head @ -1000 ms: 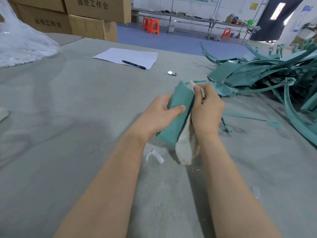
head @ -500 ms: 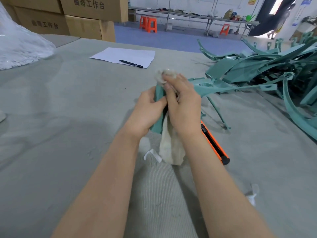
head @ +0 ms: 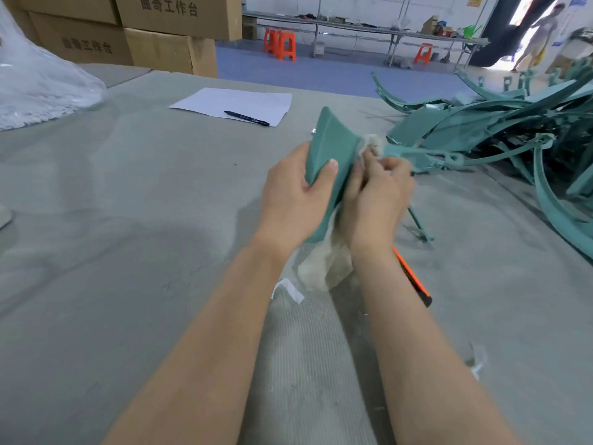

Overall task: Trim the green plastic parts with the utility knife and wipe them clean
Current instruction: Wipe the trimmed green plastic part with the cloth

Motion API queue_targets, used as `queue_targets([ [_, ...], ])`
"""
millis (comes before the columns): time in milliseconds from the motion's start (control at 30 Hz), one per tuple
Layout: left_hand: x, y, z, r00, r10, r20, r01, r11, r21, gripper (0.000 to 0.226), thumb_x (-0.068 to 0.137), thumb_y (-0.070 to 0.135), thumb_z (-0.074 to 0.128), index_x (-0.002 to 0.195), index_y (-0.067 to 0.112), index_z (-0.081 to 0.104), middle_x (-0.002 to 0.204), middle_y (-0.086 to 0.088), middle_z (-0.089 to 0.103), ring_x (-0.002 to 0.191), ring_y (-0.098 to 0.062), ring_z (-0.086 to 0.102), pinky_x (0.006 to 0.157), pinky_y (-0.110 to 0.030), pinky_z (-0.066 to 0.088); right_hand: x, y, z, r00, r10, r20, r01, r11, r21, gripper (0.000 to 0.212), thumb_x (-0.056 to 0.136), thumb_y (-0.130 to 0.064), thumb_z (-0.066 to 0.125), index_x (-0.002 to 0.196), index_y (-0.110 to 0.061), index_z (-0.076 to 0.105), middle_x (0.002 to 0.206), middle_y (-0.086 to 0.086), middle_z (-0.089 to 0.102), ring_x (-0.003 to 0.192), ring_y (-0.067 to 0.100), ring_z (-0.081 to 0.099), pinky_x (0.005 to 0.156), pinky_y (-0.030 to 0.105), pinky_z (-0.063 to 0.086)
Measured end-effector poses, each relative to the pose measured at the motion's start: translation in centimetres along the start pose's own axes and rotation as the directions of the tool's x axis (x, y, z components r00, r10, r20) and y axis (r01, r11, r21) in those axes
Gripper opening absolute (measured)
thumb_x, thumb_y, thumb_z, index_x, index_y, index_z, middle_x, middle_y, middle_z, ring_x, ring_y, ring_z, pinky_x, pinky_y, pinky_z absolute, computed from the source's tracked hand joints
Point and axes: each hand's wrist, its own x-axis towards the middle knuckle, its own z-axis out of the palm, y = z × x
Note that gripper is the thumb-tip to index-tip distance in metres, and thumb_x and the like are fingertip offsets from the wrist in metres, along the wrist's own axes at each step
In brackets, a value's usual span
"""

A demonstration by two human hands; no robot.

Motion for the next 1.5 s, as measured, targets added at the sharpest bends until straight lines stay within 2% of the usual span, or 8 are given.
queue_targets([
  [167,1.0,-0.6,-1.4,0.987,-0.020,-0.157,0.007,0.996,-0.088,0.008,0.090,0.015,0.055,0.095,0.019,0.060,0.090,0.003,0.066,0.087,-0.017,0.063,0.086,-0.040,0.052,-2.4,-2.2,0.9,0.987,-0.140,0.075,0.126,0.979,0.163,0.024,0.098,-0.021,0.051,0.110,-0.010,0.067,0.091,0.001,0.045,0.081,0.021,0.048,0.073,0.030,0.038],
  [300,0.7,0.1,-1.1,0.998,0.026,-0.052,-0.029,0.998,-0.054,0.014,0.089,0.019,0.055,0.100,0.017,0.064,0.091,0.005,0.069,0.089,-0.014,0.066,0.085,-0.036,0.053,-0.1,-1.6,0.7,0.963,0.252,0.094,-0.267,0.934,0.239,0.030,0.099,-0.044,0.046,0.101,-0.017,0.059,0.077,-0.017,0.043,0.070,-0.008,0.046,0.061,0.006,0.031],
  [533,-0.3,1.0,-0.6,0.979,0.169,0.116,-0.188,0.966,0.177,0.028,0.083,0.034,0.046,0.095,0.016,0.063,0.080,-0.010,0.068,0.078,-0.033,0.061,0.073,-0.042,0.049,1.8,0.1,-1.7,0.972,0.205,0.113,-0.204,0.979,-0.016,0.035,0.103,-0.030,0.036,0.115,-0.013,0.063,0.110,0.012,0.046,0.097,0.028,0.050,0.082,0.033,0.037],
  [800,0.8,0.0,-1.7,0.993,0.086,-0.079,-0.079,0.992,0.095,0.017,0.091,0.017,0.056,0.103,0.009,0.066,0.084,0.008,0.066,0.082,-0.014,0.062,0.078,-0.029,0.050,-1.9,-2.9,-0.1,0.981,-0.043,0.192,0.040,0.999,0.018,0.030,0.101,-0.026,0.041,0.114,-0.010,0.063,0.099,0.004,0.040,0.087,0.025,0.048,0.074,0.030,0.032],
  [1067,0.1,0.5,-0.7,0.981,0.183,0.057,-0.191,0.960,0.205,0.031,0.084,0.031,0.046,0.102,0.014,0.065,0.081,0.002,0.066,0.079,-0.024,0.059,0.071,-0.032,0.044,0.6,-1.7,-0.9,0.969,0.153,0.194,-0.167,0.984,0.056,0.031,0.102,-0.025,0.038,0.109,-0.008,0.062,0.102,0.006,0.040,0.090,0.028,0.051,0.073,0.030,0.030],
  [1200,0.5,0.2,-1.2,0.990,0.143,-0.014,-0.140,0.979,0.148,0.024,0.089,0.024,0.052,0.103,0.009,0.065,0.087,-0.004,0.070,0.079,-0.021,0.061,0.073,-0.033,0.047,-0.7,-2.4,-0.5,0.974,0.077,0.213,-0.106,0.986,0.127,0.025,0.102,-0.022,0.040,0.090,-0.009,0.058,0.096,0.010,0.044,0.079,0.020,0.040,0.067,0.024,0.024],
  [1300,0.8,0.2,-1.8,0.994,0.094,-0.057,-0.090,0.993,0.076,0.017,0.092,0.016,0.056,0.103,0.008,0.064,0.089,-0.001,0.069,0.081,-0.017,0.062,0.077,-0.032,0.050,-1.6,-3.0,-0.2,0.976,0.001,0.218,-0.039,0.984,0.172,0.030,0.102,-0.023,0.040,0.106,-0.003,0.063,0.097,0.008,0.043,0.077,0.017,0.037,0.067,0.023,0.024],
  [1500,-0.2,1.0,-0.9,0.976,0.187,0.110,-0.207,0.956,0.207,0.035,0.084,0.033,0.046,0.102,0.009,0.064,0.083,-0.007,0.069,0.083,-0.032,0.061,0.074,-0.041,0.047,1.0,-1.2,-1.3,0.975,0.131,0.180,-0.155,0.980,0.124,0.022,0.101,-0.022,0.040,0.084,-0.014,0.052,0.096,0.016,0.053,0.085,0.027,0.048,0.081,0.037,0.039],
])
